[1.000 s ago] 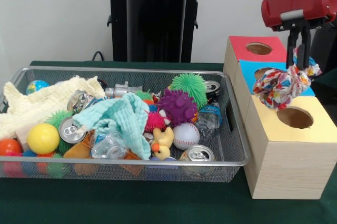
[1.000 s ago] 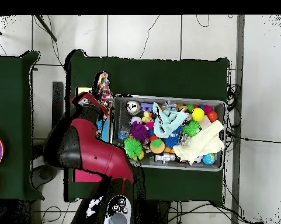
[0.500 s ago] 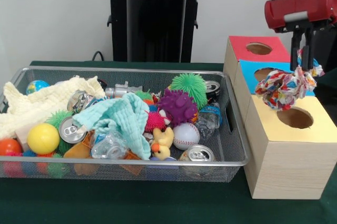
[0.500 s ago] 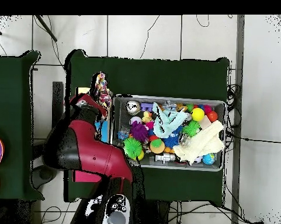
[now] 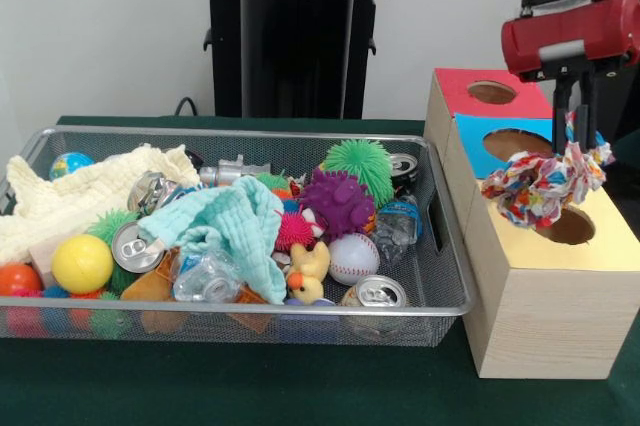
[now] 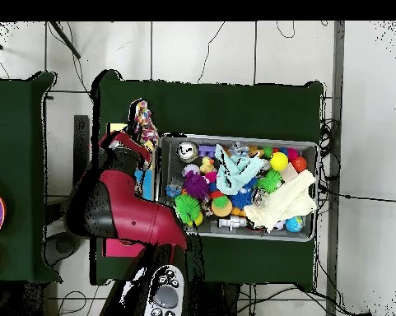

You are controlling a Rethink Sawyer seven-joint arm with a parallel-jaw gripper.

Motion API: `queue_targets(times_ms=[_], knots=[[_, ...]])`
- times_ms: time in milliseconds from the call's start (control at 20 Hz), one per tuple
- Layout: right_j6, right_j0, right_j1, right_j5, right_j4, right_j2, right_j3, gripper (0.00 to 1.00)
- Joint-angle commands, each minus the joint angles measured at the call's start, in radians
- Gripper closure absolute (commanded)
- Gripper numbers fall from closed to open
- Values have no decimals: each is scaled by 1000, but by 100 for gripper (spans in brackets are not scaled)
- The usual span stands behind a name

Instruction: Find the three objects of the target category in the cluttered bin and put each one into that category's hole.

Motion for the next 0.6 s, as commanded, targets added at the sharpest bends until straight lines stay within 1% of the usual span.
queue_targets(times_ms=[50,200,400,500,550,600], knots=[[219,-18,69,-81,18,64,-16,100],[224,-21,69,-91,33,65,-20,100],[254,-57,103,-110,-2,100,-20,100],[296,-94,116,-108,-23,140,-8,100],[323,-122,119,-99,-39,173,3,100],[335,-131,119,-100,-40,185,10,100]])
